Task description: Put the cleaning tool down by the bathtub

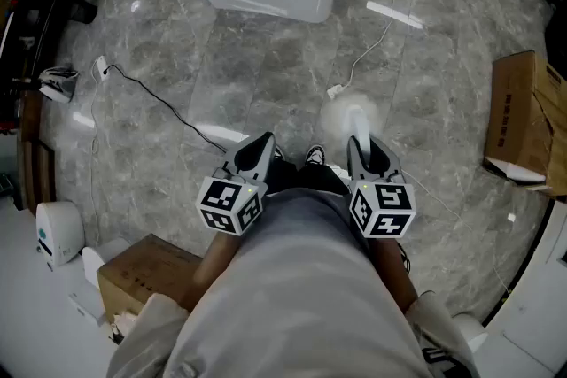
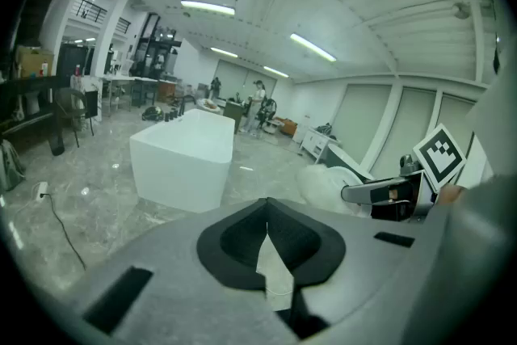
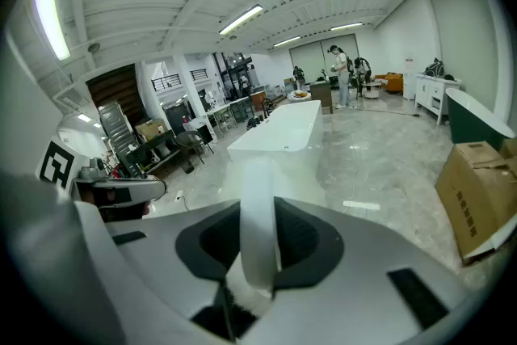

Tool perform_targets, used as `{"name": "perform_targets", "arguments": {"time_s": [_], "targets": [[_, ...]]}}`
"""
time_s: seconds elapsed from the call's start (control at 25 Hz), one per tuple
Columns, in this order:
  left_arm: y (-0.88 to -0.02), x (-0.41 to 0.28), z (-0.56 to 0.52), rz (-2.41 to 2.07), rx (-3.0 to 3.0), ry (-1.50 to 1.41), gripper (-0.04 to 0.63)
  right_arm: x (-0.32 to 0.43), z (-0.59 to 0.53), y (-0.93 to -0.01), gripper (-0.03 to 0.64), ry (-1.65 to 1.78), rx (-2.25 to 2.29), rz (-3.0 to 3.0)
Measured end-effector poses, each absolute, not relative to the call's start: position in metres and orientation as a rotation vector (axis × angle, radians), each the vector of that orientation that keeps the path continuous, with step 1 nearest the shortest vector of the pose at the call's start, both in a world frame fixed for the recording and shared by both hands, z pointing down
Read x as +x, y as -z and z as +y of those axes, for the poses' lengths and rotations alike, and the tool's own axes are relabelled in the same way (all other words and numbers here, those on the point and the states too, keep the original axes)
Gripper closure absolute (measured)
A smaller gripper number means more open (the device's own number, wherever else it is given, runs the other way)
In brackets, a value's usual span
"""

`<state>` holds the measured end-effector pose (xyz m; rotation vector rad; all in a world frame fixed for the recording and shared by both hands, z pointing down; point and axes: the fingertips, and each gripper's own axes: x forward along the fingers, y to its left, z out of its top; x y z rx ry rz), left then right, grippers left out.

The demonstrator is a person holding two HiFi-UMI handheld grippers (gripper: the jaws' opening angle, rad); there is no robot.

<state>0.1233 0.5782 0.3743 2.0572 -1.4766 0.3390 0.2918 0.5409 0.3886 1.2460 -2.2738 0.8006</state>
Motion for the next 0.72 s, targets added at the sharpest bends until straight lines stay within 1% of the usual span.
{"name": "perform_targets", "arguments": {"time_s": [0.4, 0.48, 0.6, 0.72], "targets": [[-0.362, 0.144, 0.600, -1.501, 2.074, -0.309, 0.591, 0.308, 0.561, -0.371, 0.532, -0.775, 1.268, -2.333], [-0.364, 0.145, 0.603, -1.503, 2.072, -0.336, 0.591, 0.307, 0.562, -0.370, 0.532, -0.778, 1.261, -2.350], [-0.375, 0.150, 0.607, -1.465, 2.080, -0.455, 0.591, 0.303, 0.562, -0.369, 0.532, -0.765, 1.237, -2.366], [-0.382, 0.150, 0.603, -1.431, 2.075, -0.457, 0.591, 0.295, 0.558, -0.370, 0.532, -0.790, 1.201, -2.372]]}}
